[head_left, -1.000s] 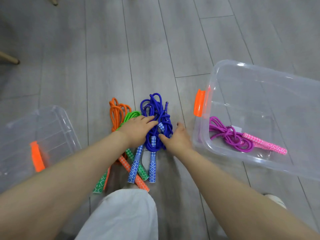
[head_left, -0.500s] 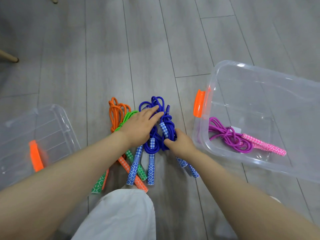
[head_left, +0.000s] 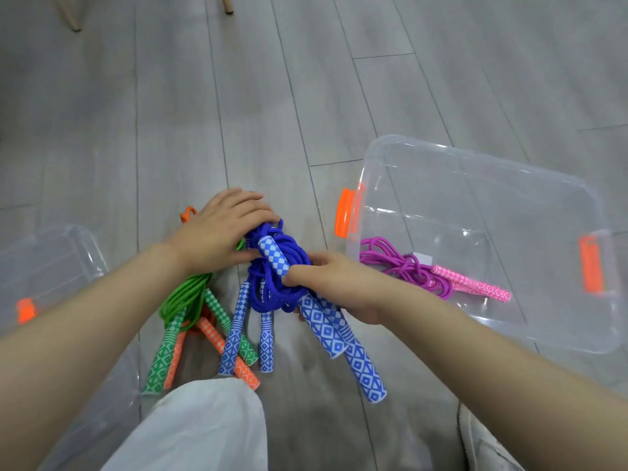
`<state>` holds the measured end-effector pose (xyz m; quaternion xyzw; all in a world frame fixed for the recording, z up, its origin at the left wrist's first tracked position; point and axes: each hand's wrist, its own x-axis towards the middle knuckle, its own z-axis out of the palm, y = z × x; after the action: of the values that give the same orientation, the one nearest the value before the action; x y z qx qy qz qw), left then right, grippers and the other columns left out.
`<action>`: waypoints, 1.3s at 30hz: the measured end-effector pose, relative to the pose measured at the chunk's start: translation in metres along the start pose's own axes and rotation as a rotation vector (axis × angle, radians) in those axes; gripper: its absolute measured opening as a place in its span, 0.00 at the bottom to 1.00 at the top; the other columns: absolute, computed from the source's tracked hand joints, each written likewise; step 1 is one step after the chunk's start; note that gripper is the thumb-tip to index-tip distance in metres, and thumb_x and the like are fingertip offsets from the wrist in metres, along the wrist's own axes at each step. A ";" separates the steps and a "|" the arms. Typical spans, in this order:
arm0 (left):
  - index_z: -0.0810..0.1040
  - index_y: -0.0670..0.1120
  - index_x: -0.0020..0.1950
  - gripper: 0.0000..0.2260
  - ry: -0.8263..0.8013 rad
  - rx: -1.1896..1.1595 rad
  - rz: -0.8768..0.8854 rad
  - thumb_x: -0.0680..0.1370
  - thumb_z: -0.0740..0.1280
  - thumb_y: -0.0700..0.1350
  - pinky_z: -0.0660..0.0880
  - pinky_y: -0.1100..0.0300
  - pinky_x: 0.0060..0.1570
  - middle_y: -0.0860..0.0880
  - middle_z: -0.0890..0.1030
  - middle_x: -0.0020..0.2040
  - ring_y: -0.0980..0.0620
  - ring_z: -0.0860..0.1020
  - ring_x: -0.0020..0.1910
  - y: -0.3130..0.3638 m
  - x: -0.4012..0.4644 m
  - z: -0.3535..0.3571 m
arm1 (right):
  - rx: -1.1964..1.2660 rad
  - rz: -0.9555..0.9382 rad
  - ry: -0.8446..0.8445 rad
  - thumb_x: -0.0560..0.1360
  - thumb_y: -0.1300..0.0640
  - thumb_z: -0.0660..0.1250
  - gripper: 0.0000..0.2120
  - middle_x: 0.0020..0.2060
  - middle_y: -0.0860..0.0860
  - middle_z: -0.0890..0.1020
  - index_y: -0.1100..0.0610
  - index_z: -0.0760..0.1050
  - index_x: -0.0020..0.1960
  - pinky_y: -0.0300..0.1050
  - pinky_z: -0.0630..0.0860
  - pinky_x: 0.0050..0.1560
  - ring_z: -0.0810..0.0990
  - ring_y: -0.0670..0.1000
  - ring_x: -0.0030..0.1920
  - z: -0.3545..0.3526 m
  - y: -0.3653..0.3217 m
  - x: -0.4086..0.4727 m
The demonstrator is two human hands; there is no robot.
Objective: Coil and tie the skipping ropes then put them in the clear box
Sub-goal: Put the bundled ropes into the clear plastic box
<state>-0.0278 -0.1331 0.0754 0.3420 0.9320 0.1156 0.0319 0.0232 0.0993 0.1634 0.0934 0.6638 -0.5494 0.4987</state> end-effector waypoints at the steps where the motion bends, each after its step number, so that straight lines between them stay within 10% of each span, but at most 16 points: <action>1: 0.71 0.53 0.64 0.23 0.025 -0.002 0.015 0.71 0.63 0.59 0.60 0.46 0.70 0.52 0.77 0.62 0.46 0.68 0.69 0.003 0.005 -0.006 | 0.007 0.009 -0.034 0.76 0.58 0.66 0.11 0.40 0.57 0.81 0.62 0.77 0.56 0.46 0.78 0.41 0.79 0.52 0.34 -0.006 -0.005 -0.007; 8: 0.75 0.50 0.54 0.19 0.041 0.045 0.105 0.66 0.62 0.55 0.55 0.57 0.72 0.51 0.82 0.50 0.50 0.76 0.58 0.034 0.054 -0.044 | -0.070 -0.010 -0.096 0.77 0.59 0.66 0.06 0.39 0.55 0.80 0.60 0.77 0.53 0.44 0.79 0.38 0.78 0.51 0.34 -0.079 -0.021 -0.050; 11: 0.74 0.50 0.53 0.17 0.006 0.042 0.082 0.65 0.66 0.52 0.72 0.55 0.46 0.51 0.80 0.45 0.46 0.79 0.44 0.062 0.073 -0.057 | -0.160 -0.016 -0.137 0.76 0.61 0.68 0.10 0.40 0.56 0.81 0.62 0.77 0.56 0.44 0.79 0.38 0.80 0.51 0.36 -0.122 -0.020 -0.065; 13: 0.73 0.52 0.54 0.17 -0.004 0.078 0.062 0.67 0.70 0.50 0.67 0.59 0.34 0.53 0.79 0.46 0.46 0.79 0.42 0.080 0.084 -0.058 | -0.275 -0.026 -0.122 0.76 0.62 0.68 0.10 0.44 0.55 0.84 0.60 0.78 0.57 0.47 0.80 0.44 0.82 0.51 0.41 -0.150 -0.015 -0.072; 22: 0.70 0.51 0.65 0.23 -0.089 0.240 0.193 0.73 0.61 0.60 0.68 0.58 0.29 0.51 0.76 0.51 0.47 0.77 0.46 0.131 0.144 -0.031 | -0.671 -0.046 0.163 0.75 0.57 0.71 0.09 0.46 0.46 0.84 0.50 0.78 0.54 0.43 0.76 0.51 0.80 0.47 0.46 -0.240 0.030 -0.077; 32: 0.51 0.48 0.76 0.29 -0.405 0.479 -0.046 0.79 0.60 0.46 0.69 0.54 0.49 0.46 0.68 0.62 0.45 0.71 0.58 0.166 0.200 0.048 | -1.084 -0.155 0.487 0.76 0.55 0.62 0.12 0.48 0.48 0.77 0.50 0.72 0.59 0.51 0.75 0.48 0.77 0.56 0.48 -0.270 0.100 -0.026; 39: 0.58 0.47 0.73 0.27 -0.513 0.539 -0.177 0.76 0.62 0.41 0.66 0.50 0.58 0.43 0.67 0.63 0.43 0.68 0.62 0.161 0.242 0.077 | -1.258 -0.159 0.693 0.76 0.60 0.64 0.17 0.53 0.54 0.76 0.55 0.69 0.63 0.48 0.65 0.41 0.77 0.58 0.50 -0.275 0.124 0.019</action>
<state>-0.1004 0.1568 0.0440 0.2741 0.9166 -0.2263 0.1831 -0.0563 0.3645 0.0425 -0.0908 0.9793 -0.0365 0.1774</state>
